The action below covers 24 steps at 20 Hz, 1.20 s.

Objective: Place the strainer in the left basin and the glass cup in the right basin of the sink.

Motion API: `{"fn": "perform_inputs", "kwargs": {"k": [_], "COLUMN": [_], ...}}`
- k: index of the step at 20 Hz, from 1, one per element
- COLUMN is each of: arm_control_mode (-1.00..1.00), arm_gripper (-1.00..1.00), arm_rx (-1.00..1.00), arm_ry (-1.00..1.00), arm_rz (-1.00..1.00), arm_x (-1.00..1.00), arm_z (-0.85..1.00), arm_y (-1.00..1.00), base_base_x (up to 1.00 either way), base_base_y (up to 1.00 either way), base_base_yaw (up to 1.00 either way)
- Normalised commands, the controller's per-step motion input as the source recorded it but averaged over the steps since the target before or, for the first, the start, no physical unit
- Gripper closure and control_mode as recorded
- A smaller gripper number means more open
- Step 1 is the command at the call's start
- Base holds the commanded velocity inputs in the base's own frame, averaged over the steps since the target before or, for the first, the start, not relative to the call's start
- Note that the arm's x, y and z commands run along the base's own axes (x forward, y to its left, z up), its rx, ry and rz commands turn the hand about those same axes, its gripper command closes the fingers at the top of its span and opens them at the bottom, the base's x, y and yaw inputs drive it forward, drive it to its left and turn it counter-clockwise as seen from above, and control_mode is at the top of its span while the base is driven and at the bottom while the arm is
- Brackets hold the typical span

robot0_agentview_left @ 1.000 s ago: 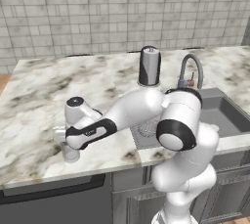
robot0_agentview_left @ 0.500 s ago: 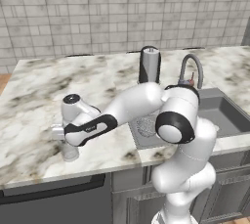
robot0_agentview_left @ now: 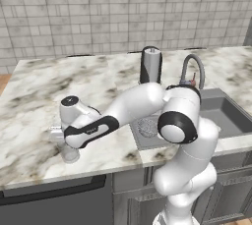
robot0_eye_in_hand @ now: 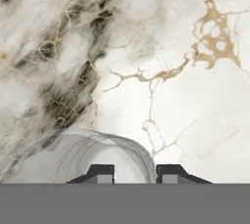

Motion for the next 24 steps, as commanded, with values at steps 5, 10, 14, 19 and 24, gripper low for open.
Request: {"fn": "perform_inputs", "kwargs": {"k": [5,10,14,19,24], "arm_control_mode": [-1.0,-1.0,-1.0,-1.0,-1.0], "arm_gripper": [1.0,1.0,1.0,1.0,1.0], "arm_rx": [0.0,0.0,0.0,0.0,0.0], "arm_ry": [0.0,0.0,0.0,0.0,0.0], "arm_rz": [-0.07,-0.14,-0.12,-0.13,-0.07], "arm_x": [-0.07,-0.08,-0.1,-0.04,-0.07], "arm_z": [-0.07,0.07,0.28,0.41,0.37], "arm_y": [-0.14,-0.31,-0.35,-0.34,-0.35], "base_base_x": [0.0,0.0,0.0,0.0,0.0], "base_base_y": [0.0,0.0,0.0,0.0,0.0], "base_base_yaw": [0.0,0.0,0.0,0.0,0.0]}}
